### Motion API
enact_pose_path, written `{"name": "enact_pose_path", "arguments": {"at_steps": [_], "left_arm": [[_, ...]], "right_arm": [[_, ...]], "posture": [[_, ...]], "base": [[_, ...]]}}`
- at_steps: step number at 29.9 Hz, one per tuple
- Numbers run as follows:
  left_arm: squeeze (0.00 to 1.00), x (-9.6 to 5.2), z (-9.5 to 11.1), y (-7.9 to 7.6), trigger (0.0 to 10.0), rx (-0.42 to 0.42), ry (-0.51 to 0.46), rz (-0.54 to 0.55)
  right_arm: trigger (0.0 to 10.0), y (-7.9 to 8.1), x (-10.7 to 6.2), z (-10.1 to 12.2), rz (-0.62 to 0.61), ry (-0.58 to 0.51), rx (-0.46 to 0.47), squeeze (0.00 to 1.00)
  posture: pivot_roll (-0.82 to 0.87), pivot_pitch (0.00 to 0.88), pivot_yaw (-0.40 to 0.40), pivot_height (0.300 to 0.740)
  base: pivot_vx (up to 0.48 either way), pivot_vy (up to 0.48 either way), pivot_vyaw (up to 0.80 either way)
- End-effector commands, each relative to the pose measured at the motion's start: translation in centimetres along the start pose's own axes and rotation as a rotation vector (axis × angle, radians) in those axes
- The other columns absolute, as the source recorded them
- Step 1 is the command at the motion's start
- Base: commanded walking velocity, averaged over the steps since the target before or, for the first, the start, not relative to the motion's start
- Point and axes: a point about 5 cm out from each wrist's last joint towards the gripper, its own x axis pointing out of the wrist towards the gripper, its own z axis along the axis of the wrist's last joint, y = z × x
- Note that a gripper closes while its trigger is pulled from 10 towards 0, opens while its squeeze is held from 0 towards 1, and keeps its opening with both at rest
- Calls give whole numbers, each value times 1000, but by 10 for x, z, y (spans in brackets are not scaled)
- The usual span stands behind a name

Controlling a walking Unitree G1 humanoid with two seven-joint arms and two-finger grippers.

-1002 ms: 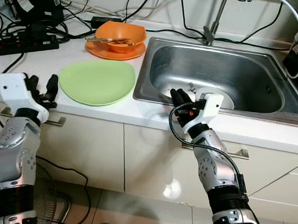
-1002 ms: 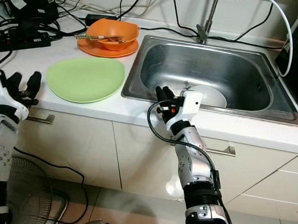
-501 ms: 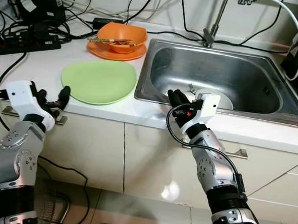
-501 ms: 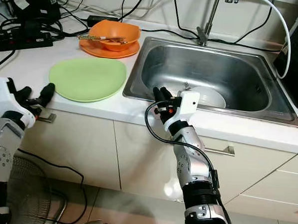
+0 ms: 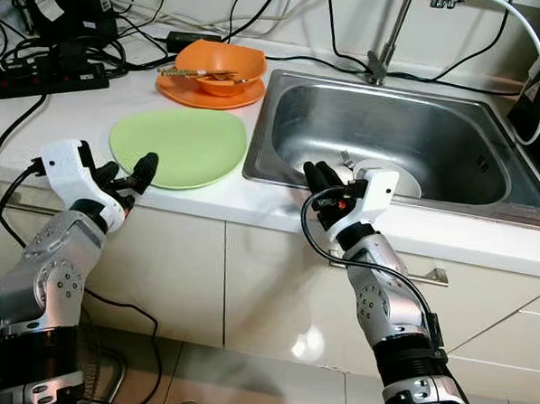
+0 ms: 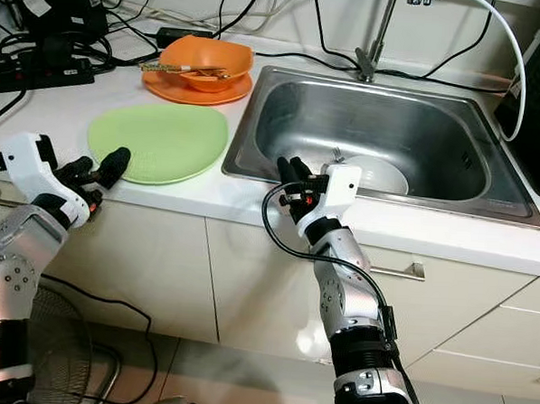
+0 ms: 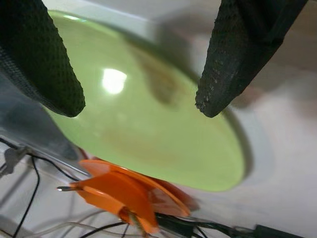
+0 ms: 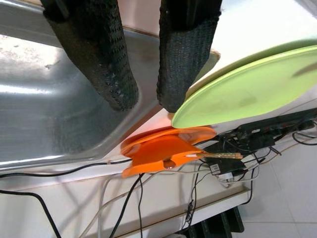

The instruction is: Kitchen organization

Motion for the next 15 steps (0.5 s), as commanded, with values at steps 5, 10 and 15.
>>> {"name": "enact_pose_path", "arguments": {"at_steps": [5, 10, 15], "left_arm": [[0, 2, 8, -13, 10000, -25, 7, -26], [0, -1, 18, -11, 10000, -24, -11, -22], [0, -6, 29, -3, 10000, 7, -37, 6]], "right_arm": [[10000, -2, -1, 3, -10, 2, -13, 0], [10000, -3, -1, 3, -14, 1, -12, 0], [10000, -2, -1, 2, -13, 3, -9, 0]], "posture": [[126, 16, -23, 740], [127, 16, -23, 740], [135, 19, -25, 740]], "base": [[0, 0, 0], [0, 0, 0], [0, 0, 0]]}}
